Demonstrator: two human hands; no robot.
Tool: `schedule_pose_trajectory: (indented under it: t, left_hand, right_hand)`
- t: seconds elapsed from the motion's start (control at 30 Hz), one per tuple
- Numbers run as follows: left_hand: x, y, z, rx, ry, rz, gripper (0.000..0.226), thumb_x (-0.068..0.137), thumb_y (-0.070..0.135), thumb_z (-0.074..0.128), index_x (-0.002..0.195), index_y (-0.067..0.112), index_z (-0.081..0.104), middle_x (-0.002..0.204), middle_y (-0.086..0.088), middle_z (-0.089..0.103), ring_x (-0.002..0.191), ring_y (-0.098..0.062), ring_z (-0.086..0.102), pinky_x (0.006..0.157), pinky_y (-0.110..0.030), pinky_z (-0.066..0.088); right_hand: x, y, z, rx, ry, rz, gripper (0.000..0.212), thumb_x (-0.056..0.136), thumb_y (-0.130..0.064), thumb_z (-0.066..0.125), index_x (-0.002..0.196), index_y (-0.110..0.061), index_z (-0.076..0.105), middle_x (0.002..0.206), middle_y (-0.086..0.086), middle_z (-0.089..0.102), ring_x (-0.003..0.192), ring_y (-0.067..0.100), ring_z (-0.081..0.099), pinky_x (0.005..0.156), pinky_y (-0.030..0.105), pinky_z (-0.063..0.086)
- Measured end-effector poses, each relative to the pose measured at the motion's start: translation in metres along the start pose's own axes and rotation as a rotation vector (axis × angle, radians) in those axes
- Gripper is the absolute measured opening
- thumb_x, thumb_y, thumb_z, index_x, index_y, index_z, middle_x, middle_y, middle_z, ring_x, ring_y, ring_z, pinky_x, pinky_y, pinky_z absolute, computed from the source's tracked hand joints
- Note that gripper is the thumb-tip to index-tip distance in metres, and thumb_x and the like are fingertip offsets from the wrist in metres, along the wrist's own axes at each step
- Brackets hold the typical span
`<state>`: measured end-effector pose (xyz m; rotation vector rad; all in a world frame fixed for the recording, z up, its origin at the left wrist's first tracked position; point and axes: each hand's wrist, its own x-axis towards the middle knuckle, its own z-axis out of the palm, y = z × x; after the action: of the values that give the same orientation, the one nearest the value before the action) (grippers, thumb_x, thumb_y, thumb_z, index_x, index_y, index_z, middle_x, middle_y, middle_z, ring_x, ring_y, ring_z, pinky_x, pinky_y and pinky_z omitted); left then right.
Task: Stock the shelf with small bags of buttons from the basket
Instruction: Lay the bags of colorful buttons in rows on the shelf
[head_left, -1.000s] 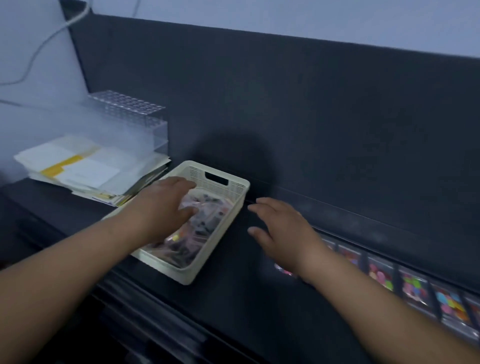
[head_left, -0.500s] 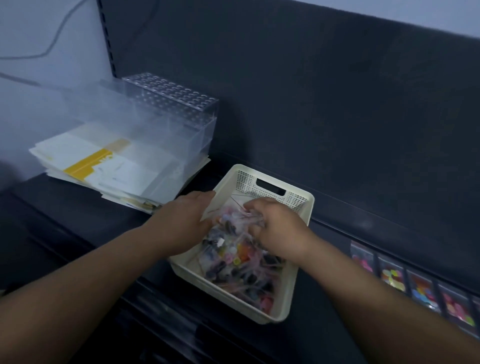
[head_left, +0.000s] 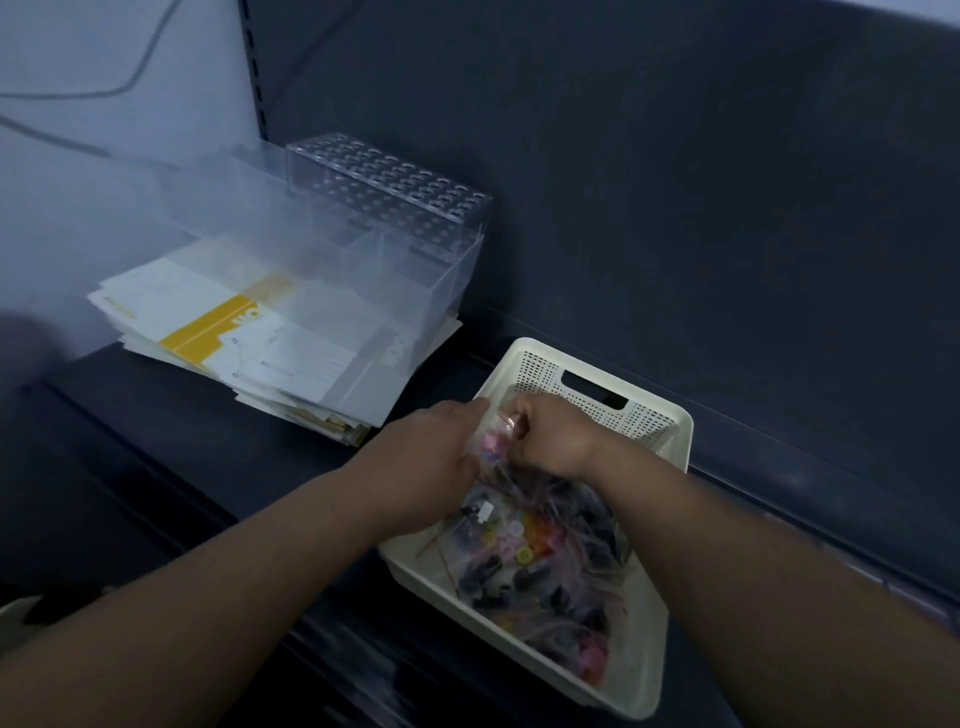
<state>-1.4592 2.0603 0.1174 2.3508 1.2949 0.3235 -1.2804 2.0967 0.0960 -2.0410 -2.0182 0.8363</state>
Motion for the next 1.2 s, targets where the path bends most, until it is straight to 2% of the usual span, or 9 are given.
schedule_pose_trajectory:
  t: [0.13,0.27,0.33,0.4,0.57,0.77,0.9,1.07,1.2]
  left_hand:
    - [-0.001,0.002,-0.001,-0.020,0.005,-0.003,0.055,0.096,0.026,0.045,0.147,0.020,0.025,0.146,-0.005,0.039,0.128,-0.022,0.042,0.100,-0.030,0.038]
    - [0.000,0.001,-0.001,-0.049,0.009,0.005,0.052,0.095,0.025,0.047,0.144,0.020,0.031,0.143,-0.004,0.042,0.126,-0.021,0.043,0.099,-0.028,0.038]
    - [0.002,0.000,0.001,-0.070,0.035,0.003,0.055,0.095,0.029,0.049,0.145,0.023,0.030,0.145,0.000,0.040,0.128,-0.017,0.040,0.099,-0.024,0.033]
    - [0.006,-0.002,0.002,-0.099,0.096,0.004,0.055,0.093,0.032,0.051,0.145,0.024,0.032,0.142,0.002,0.042,0.127,-0.016,0.041,0.099,-0.024,0.032]
    - [0.018,0.006,-0.003,-0.334,0.175,-0.045,0.048,0.090,0.045,0.050,0.134,0.028,0.047,0.130,0.008,0.053,0.117,-0.012,0.050,0.100,-0.038,0.043]
    - [0.019,0.038,-0.016,-0.795,0.099,-0.151,0.037,0.089,0.039,0.058,0.122,0.022,0.056,0.104,0.005,0.065,0.089,-0.007,0.063,0.079,-0.025,0.049]
    - [0.017,0.052,-0.017,-0.971,-0.005,-0.188,0.018,0.085,0.015,0.067,0.100,0.006,0.063,0.079,-0.012,0.065,0.057,-0.015,0.061,0.068,-0.036,0.050]
    - [0.019,0.053,-0.013,-1.040,0.027,-0.296,0.007,0.089,0.005,0.060,0.094,0.010,0.061,0.077,-0.013,0.067,0.052,-0.014,0.063,0.064,-0.033,0.054]
    - [0.016,0.053,-0.011,-1.087,0.043,-0.330,0.008,0.089,0.005,0.060,0.095,0.010,0.059,0.071,-0.013,0.067,0.051,-0.014,0.064,0.062,-0.031,0.054]
  right_hand:
    - [-0.004,0.000,-0.003,0.089,-0.023,0.012,0.025,0.074,-0.015,0.076,0.059,-0.025,0.058,0.063,-0.009,0.058,0.061,0.008,0.055,0.062,0.020,0.043]
    - [-0.016,0.001,-0.016,0.449,0.017,0.001,0.017,0.081,-0.007,0.070,0.069,-0.019,0.066,0.069,0.002,0.063,0.061,0.012,0.055,0.056,0.021,0.049]
    - [-0.024,0.004,-0.026,0.562,0.021,-0.001,0.003,0.082,-0.014,0.070,0.080,-0.013,0.071,0.085,0.018,0.068,0.071,0.022,0.058,0.069,0.033,0.056]
    - [-0.031,0.007,-0.035,0.631,0.019,0.001,0.014,0.079,-0.025,0.071,0.088,-0.015,0.074,0.097,0.020,0.070,0.080,0.026,0.061,0.084,0.044,0.054]
    - [-0.049,0.006,-0.047,0.789,0.037,0.039,0.004,0.086,-0.019,0.066,0.086,-0.017,0.070,0.082,0.002,0.065,0.064,0.007,0.054,0.054,0.017,0.043]
    - [-0.072,0.004,-0.053,0.895,-0.047,0.018,0.015,0.079,-0.023,0.070,0.090,-0.013,0.069,0.082,0.001,0.070,0.063,0.009,0.058,0.072,0.028,0.050]
    - [-0.084,0.004,-0.053,0.885,-0.046,0.032,0.025,0.084,-0.017,0.068,0.106,-0.005,0.064,0.086,0.009,0.065,0.077,0.021,0.061,0.076,0.035,0.049]
    - [-0.097,0.010,-0.052,0.932,-0.075,0.014,0.024,0.082,0.004,0.064,0.096,-0.015,0.060,0.085,0.006,0.063,0.070,0.013,0.060,0.055,0.017,0.048]
    - [-0.103,0.015,-0.051,0.918,0.047,0.055,0.019,0.083,0.003,0.061,0.084,-0.016,0.062,0.077,0.004,0.060,0.059,0.008,0.054,0.053,0.017,0.044]
